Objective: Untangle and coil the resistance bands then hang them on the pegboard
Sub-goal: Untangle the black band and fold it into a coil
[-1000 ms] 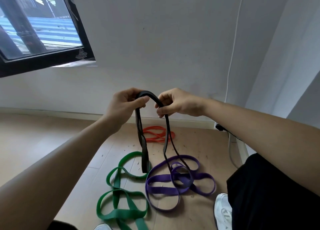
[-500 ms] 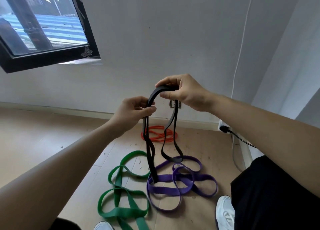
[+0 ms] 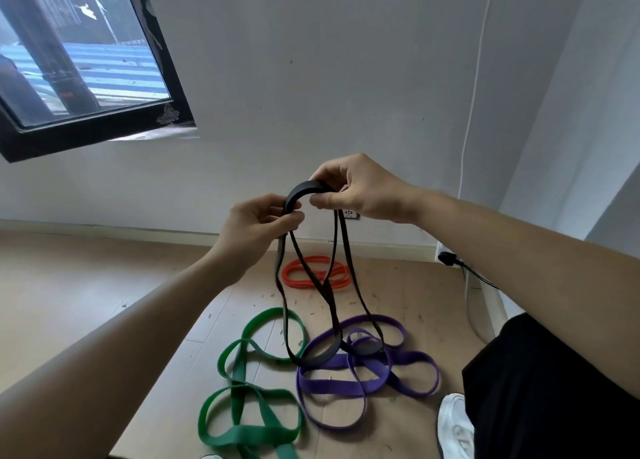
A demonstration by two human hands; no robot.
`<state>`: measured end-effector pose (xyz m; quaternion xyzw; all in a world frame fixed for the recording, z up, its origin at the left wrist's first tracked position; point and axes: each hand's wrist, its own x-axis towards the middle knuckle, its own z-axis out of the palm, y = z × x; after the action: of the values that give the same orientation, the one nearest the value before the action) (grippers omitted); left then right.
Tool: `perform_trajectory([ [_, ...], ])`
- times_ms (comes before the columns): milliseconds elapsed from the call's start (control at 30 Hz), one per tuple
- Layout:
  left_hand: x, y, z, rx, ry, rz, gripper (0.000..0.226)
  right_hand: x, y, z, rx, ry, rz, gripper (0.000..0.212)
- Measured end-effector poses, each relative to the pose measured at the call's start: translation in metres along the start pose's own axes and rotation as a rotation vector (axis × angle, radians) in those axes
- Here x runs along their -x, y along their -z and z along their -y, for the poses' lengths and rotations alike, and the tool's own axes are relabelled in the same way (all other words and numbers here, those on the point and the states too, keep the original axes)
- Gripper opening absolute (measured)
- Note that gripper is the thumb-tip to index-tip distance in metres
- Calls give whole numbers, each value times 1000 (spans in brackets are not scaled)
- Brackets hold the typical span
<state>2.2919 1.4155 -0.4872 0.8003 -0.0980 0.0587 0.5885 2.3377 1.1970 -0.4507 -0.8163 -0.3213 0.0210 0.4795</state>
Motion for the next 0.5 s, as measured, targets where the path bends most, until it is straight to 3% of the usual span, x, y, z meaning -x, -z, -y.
perform_trajectory([
  [167, 2, -10, 2, 7, 16, 42, 17, 0, -4, 2, -103, 29, -42, 20],
  [400, 5, -30, -1, 42, 75, 179, 47, 1, -1, 10, -220, 53, -197, 22],
  [500, 7, -39, 0, 60, 87, 194, 48, 1, -3, 12, -284, 53, -237, 19],
])
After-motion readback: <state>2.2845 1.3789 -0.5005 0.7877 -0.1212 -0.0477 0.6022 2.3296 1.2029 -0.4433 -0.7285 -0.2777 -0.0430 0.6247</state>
